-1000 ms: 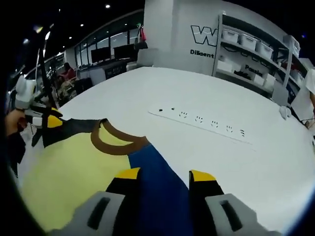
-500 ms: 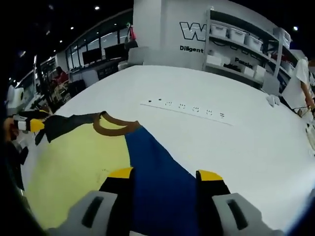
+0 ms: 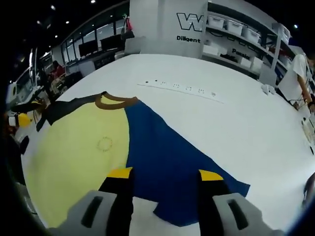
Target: Fold the garment on the visible template until the final outline fits inside the template.
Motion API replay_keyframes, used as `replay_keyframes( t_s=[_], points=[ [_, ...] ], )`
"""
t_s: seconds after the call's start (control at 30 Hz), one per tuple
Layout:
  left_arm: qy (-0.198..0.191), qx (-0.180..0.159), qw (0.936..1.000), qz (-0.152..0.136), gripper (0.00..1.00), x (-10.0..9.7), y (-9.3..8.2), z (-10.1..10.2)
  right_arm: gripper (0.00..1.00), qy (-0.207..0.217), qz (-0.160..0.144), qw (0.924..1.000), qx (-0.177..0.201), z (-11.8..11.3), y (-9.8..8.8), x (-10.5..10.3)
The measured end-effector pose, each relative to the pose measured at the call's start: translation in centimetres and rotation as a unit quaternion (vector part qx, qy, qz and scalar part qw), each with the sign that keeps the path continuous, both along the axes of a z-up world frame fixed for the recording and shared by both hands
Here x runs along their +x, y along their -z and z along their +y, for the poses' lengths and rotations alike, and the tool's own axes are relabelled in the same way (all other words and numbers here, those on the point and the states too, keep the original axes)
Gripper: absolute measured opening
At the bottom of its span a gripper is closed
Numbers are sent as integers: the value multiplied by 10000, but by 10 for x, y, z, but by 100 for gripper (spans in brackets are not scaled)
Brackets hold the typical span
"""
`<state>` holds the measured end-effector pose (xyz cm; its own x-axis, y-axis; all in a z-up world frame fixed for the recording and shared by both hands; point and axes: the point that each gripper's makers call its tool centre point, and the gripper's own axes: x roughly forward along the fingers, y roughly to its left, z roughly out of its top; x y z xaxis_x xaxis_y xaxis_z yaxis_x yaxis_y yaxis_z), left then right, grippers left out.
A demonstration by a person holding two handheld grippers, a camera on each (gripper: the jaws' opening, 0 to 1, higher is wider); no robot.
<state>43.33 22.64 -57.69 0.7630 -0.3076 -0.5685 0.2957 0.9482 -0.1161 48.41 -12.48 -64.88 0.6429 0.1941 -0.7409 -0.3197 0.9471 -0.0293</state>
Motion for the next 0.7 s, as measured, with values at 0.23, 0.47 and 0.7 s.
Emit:
replay_keyframes(
  t_s=[0.23, 0.47, 0.7],
  points=[
    [86, -94, 9999, 75, 90, -18, 0, 0, 45, -62, 78, 9999, -42, -3, 5, -16],
    [65, -95, 9999, 61, 91, -38, -7, 5, 38, -28, 215, 9995, -241, -9, 17, -29],
    [191, -90, 9998, 51, 89, -56, -11, 0, 15, -3, 225, 9987, -460, -18, 19, -32]
  ],
)
